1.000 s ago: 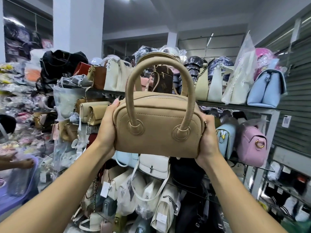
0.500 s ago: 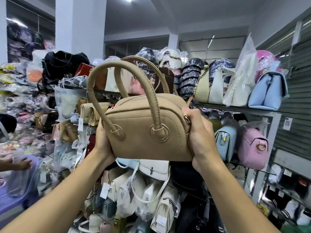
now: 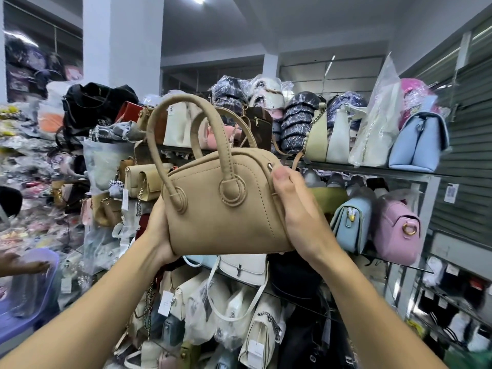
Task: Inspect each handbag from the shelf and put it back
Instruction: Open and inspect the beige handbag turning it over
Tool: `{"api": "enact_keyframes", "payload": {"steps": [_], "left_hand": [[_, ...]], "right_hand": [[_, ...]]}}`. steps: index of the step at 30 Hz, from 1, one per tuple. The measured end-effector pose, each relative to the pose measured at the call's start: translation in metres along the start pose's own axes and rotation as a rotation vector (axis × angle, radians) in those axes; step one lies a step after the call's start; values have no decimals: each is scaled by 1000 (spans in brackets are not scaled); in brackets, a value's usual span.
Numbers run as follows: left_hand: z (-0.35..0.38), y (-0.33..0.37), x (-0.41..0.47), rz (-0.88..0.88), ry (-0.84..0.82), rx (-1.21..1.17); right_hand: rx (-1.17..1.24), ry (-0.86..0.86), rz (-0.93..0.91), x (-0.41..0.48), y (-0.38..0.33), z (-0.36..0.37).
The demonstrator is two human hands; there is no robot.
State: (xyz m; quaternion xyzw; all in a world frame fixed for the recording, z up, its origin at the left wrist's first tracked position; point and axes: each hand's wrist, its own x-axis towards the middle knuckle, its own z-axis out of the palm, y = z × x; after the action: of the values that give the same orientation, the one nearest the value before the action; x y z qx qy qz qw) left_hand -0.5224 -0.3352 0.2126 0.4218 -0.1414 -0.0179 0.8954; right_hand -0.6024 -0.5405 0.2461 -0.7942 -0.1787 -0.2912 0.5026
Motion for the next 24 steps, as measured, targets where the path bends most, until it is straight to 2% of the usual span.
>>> {"api": "enact_keyframes", "payload": {"steps": [3, 6, 12, 19, 24], "left_hand": [[-7, 3, 6, -124, 44, 48], [-12, 2, 5, -214, 121, 104], [-15, 0, 3, -224, 179, 103], [-4, 7, -3, -161, 183, 215], [13, 13, -11, -181, 29, 430]], "right_hand": [[-65, -80, -2, 2, 1, -3], [-41, -83, 30, 6, 6, -4], [133, -28, 118, 14, 17, -4], [536, -40, 471, 23, 35, -22], [699, -50, 696, 23, 61, -33]]}}
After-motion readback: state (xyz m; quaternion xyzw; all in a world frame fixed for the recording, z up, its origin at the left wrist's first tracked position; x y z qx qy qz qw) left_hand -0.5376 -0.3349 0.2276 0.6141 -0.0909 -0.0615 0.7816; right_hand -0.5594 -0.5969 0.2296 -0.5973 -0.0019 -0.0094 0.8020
